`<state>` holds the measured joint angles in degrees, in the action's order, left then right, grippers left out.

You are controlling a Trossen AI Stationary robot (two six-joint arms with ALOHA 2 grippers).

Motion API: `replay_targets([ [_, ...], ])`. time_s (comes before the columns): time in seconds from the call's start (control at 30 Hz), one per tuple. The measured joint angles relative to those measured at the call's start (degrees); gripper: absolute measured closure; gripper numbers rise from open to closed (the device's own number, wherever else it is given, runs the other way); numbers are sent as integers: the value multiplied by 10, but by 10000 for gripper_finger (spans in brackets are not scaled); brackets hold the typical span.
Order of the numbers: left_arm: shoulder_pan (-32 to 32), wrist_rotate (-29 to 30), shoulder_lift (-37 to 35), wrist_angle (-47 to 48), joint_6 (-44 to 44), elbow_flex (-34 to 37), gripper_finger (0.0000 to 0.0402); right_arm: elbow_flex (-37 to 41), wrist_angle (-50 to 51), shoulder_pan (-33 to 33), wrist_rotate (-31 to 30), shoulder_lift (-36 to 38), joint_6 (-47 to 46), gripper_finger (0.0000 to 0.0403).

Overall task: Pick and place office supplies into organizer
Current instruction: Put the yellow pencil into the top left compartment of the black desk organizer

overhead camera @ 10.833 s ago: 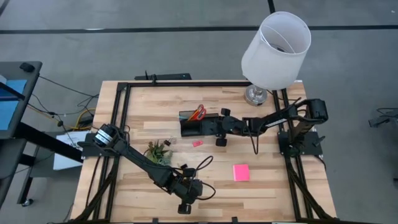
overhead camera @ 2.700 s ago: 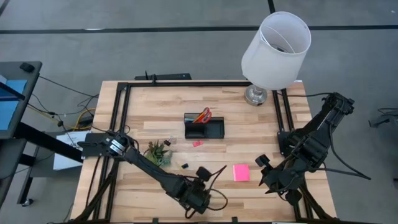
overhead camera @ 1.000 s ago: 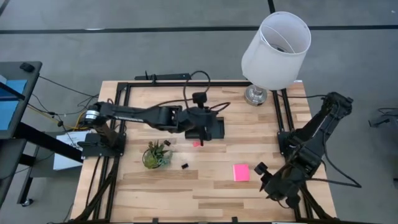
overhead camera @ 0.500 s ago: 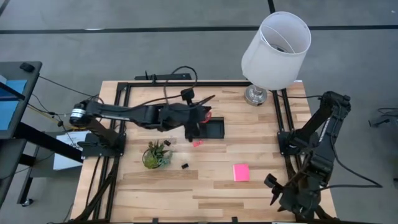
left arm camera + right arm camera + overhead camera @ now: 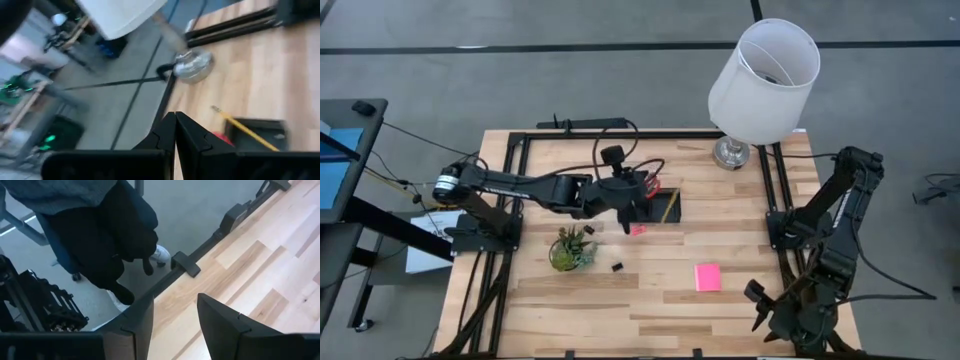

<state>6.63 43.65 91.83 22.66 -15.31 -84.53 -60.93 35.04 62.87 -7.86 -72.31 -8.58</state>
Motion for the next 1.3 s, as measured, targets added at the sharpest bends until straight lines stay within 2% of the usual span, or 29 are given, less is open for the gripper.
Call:
replay_targets([
  [0.07, 0, -47, 0, 3, 19, 0, 401, 0, 1, 0, 0, 0, 0, 255],
  [0.17, 0, -126, 0, 26, 94, 0, 401, 2, -6, 0, -14, 0, 18, 255],
  [0.23, 2, -148, 0, 27, 144, 11, 401, 9, -20, 0, -44, 0, 33, 255],
  [0.33, 15, -125, 1, 3, 181, 44, 401, 39, -62, -5, -101, 0, 45, 255],
  [0.43, 35, -94, 1, -68, 192, 87, 401, 85, -123, -18, -165, 0, 37, 255],
  [0.6, 54, -105, 2, -167, 200, 154, 401, 142, -144, -48, -278, 0, -52, 255],
  [0.73, 54, -145, 2, -176, 259, 191, 401, 166, -134, -67, -284, 0, -118, 255],
  [0.87, 51, -207, 1, -185, 299, 218, 401, 176, -143, -75, -283, 0, -129, 255],
  [1.03, 69, -230, 48, -264, 204, 248, 393, 176, -149, -75, -282, 0, -106, 255],
  [1.1, 73, -231, 80, -293, 193, 248, 380, 176, -147, -74, -282, 0, -82, 255],
  [1.17, 73, -230, 115, -325, 223, 245, 364, 176, -143, -76, -283, 0, -58, 255],
  [1.3, 72, -218, 149, -337, 351, 219, 339, 176, -142, -99, -282, -1, -42, 255],
])
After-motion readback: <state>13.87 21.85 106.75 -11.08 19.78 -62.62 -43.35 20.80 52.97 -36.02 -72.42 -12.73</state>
